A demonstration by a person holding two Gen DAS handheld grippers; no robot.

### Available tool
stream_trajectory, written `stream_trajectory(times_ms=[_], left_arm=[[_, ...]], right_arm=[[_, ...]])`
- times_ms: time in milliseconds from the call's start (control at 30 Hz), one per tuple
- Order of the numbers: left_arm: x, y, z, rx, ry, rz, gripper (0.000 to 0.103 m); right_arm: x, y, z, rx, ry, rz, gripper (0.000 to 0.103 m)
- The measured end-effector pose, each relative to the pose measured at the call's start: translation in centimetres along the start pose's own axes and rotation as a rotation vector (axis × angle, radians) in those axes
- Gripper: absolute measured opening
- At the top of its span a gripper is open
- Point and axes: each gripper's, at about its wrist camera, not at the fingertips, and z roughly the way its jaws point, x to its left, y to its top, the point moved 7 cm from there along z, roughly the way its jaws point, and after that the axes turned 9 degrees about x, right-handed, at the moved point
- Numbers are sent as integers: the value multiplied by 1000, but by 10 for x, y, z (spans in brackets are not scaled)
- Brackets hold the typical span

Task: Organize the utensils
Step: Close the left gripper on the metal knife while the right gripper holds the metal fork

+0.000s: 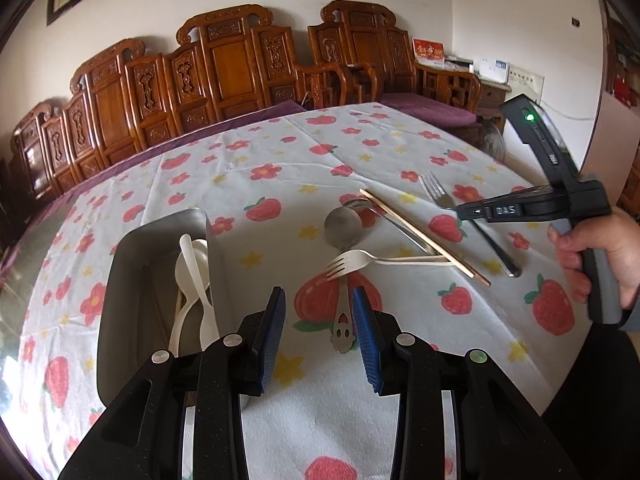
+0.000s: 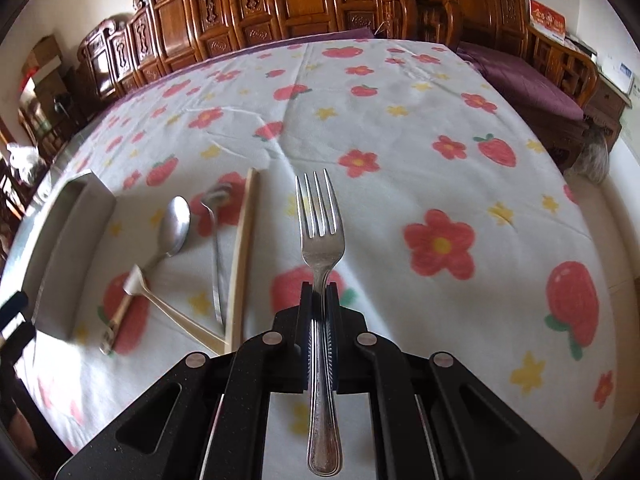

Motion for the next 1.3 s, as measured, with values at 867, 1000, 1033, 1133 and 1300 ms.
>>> stream_trajectory(times_ms=[867, 1000, 1033, 1133, 1300], left_arm=[[-65, 94, 114, 145, -75, -66, 33], [-67, 97, 129, 175, -68, -73, 26], [-67, 97, 133, 185, -69, -77, 23], [-65, 96, 143, 212, -82, -98, 18], [-65, 93, 157, 252, -91, -114, 16]], right_arm=[[-27, -24, 6, -12, 40, -93, 8], [-27, -25, 6, -20, 43, -88, 8], [-27, -25, 6, -22, 41, -89, 8], [-28, -25, 6, -25, 46, -85, 8], [-29, -25, 6, -22, 55, -75, 8]])
